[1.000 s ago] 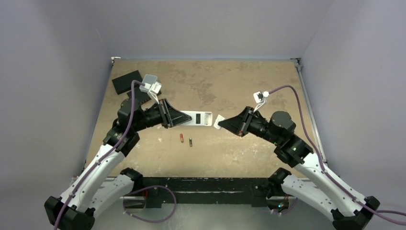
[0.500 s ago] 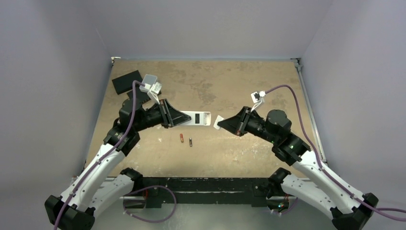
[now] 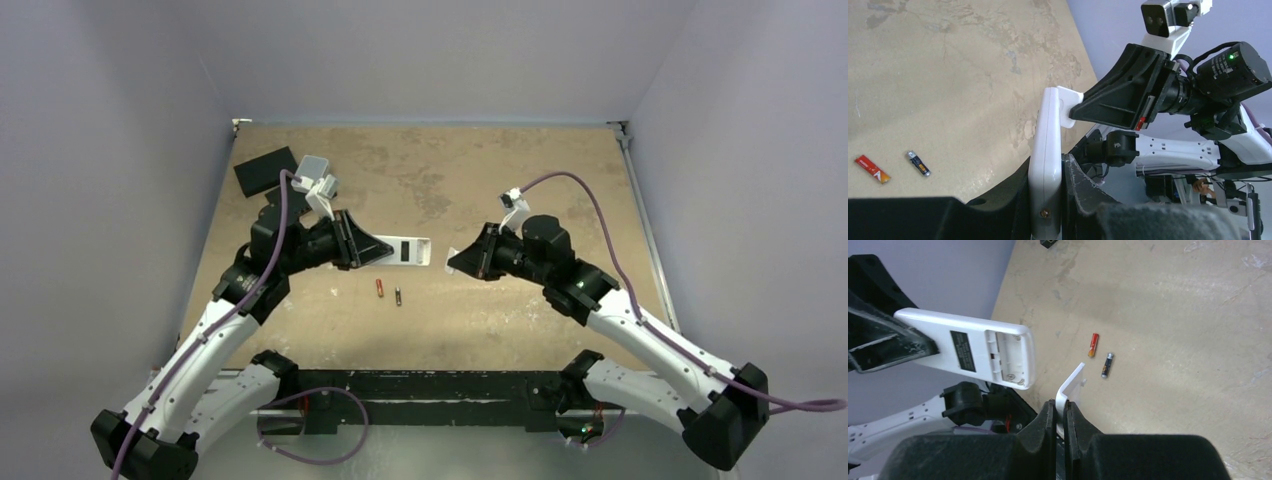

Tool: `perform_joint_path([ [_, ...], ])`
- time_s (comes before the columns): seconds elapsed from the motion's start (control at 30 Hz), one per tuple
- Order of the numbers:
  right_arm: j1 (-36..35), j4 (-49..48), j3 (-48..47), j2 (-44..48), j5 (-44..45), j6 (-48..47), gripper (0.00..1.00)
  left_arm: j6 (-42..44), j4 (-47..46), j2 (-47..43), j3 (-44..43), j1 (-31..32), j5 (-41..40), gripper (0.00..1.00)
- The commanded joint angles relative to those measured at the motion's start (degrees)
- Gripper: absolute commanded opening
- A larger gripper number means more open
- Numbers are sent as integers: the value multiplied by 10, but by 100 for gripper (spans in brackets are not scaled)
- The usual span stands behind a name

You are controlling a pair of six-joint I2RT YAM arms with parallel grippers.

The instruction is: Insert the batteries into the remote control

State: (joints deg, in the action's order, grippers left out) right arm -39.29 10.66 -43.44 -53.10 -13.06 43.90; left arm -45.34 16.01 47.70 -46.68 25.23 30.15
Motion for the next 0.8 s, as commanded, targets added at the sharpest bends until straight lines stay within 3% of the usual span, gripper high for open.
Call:
perform_joint_path([
  [0.0, 7, -48, 10, -24, -5, -22, 0, 18, 8, -15, -24, -2, -7, 0],
  [0.2, 25, -86, 26, -80, -25, -32, 0, 31, 32, -29, -22, -2, -17, 0],
  [0.77, 191, -300, 64, -272, -192, 8, 0, 15, 21, -55, 9, -2, -12, 0],
])
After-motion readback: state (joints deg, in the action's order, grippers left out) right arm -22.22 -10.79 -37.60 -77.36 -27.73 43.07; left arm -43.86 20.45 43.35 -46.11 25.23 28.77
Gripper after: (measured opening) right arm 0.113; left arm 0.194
